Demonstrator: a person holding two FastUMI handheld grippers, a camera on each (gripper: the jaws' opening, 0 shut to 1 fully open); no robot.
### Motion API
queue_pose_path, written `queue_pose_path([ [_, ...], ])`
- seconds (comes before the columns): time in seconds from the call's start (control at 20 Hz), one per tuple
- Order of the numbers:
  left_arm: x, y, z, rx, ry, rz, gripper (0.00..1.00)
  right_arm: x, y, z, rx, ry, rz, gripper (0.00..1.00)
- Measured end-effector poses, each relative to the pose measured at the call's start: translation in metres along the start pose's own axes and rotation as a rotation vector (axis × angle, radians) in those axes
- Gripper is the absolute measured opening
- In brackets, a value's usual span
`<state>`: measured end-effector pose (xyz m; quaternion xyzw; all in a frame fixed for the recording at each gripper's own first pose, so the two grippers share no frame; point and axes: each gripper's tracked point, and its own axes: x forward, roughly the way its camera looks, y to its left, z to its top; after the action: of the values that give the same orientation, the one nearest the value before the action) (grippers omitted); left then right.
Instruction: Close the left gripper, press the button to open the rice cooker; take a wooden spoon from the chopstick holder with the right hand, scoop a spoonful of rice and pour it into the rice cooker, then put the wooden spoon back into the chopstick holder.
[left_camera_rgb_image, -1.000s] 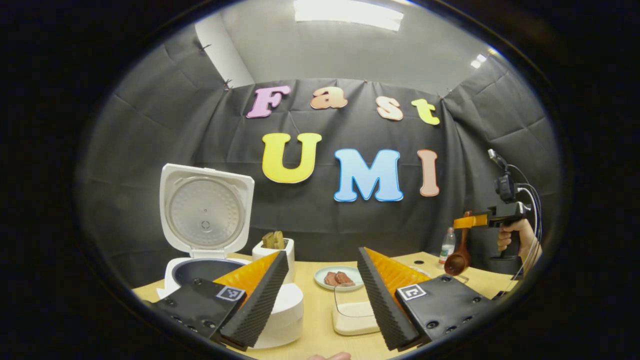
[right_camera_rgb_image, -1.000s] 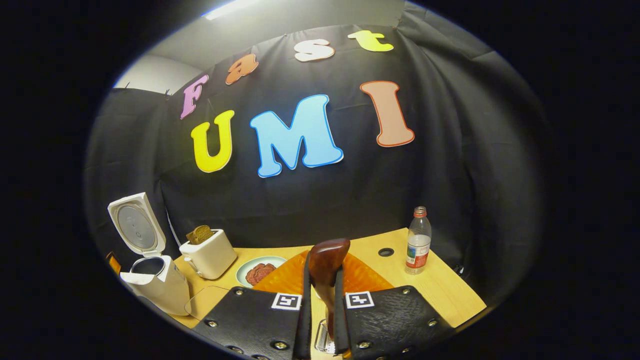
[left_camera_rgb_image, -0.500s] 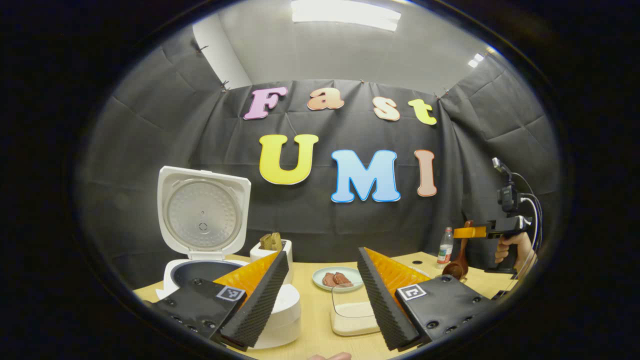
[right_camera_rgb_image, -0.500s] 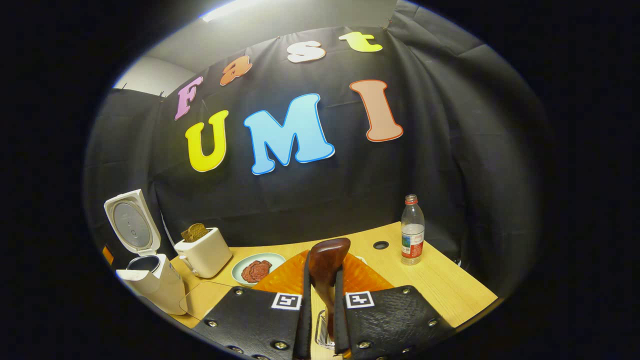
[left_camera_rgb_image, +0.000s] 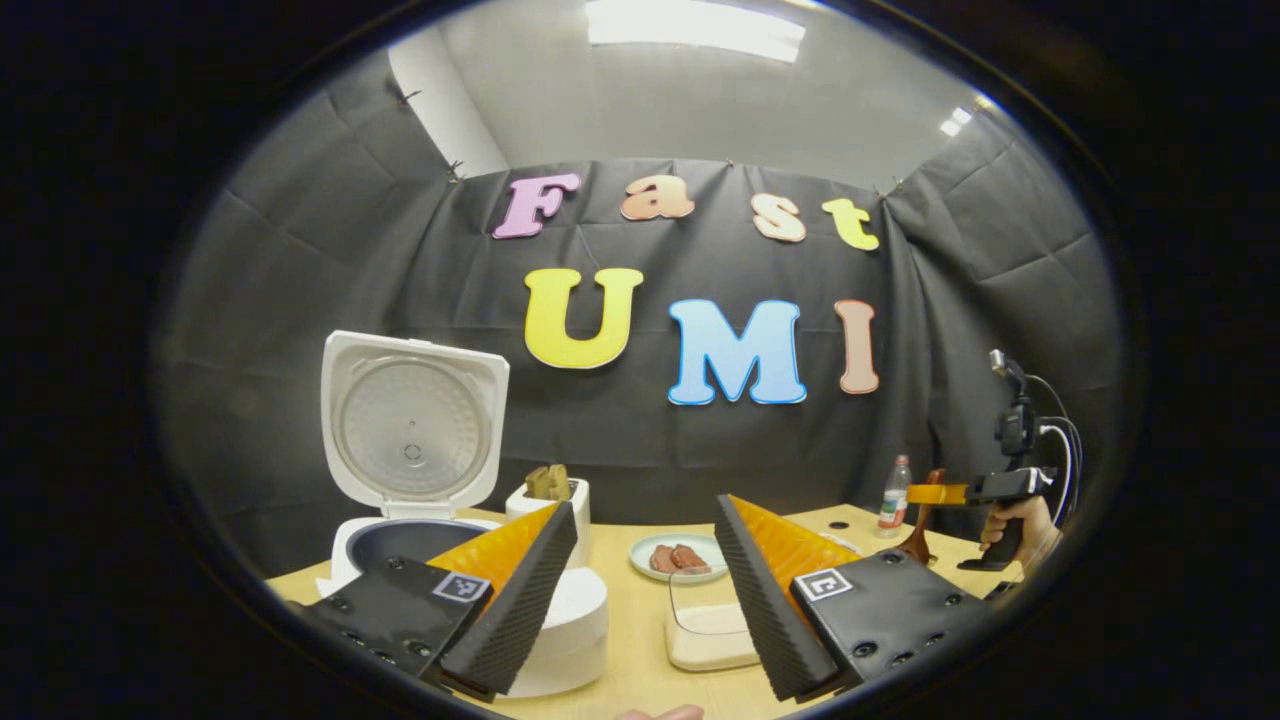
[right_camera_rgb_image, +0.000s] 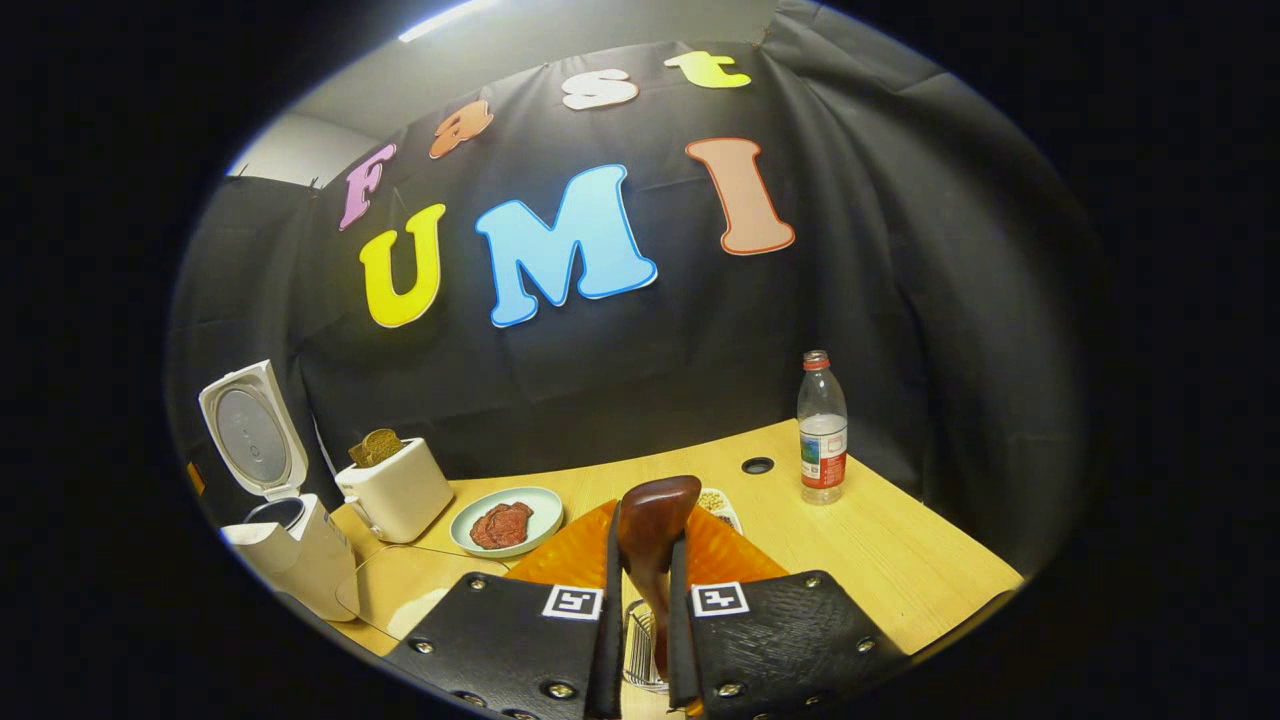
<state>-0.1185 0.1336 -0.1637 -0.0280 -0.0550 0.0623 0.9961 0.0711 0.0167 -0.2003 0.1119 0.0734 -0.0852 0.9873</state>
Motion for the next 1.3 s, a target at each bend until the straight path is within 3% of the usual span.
queue_pose_path([
  [0.15, 0.0, -0.004, 0.001, 0.009, -0.003, -0.005, 0.96, 0.0, 0.002, -0.003, 0.003, 0.0, 0.026, 0.23],
  [0.4, 0.001, -0.005, 0.001, 0.004, 0.0, -0.008, 0.96, -0.001, -0.021, 0.005, -0.105, -0.036, -0.025, 0.45],
  [0.7, 0.004, 0.004, -0.006, -0.011, 0.014, 0.035, 0.96, -0.022, -0.046, 0.018, -0.211, -0.074, -0.069, 0.51],
  [0.8, 0.008, 0.008, -0.011, -0.011, 0.027, 0.06, 0.96, -0.032, -0.06, 0.02, -0.26, -0.078, -0.091, 0.87],
  [0.85, 0.011, 0.01, -0.013, -0.01, 0.033, 0.071, 0.96, -0.037, -0.066, 0.024, -0.255, -0.085, -0.09, 0.97],
  [1.05, 0.025, 0.021, -0.017, -0.007, 0.067, 0.088, 0.99, -0.042, -0.095, 0.027, -0.173, -0.111, -0.092, 0.97],
  [1.3, 0.049, 0.064, 0.056, 0.04, 0.02, 0.143, 0.97, -0.055, -0.123, 0.026, -0.149, -0.121, -0.1, 0.98],
])
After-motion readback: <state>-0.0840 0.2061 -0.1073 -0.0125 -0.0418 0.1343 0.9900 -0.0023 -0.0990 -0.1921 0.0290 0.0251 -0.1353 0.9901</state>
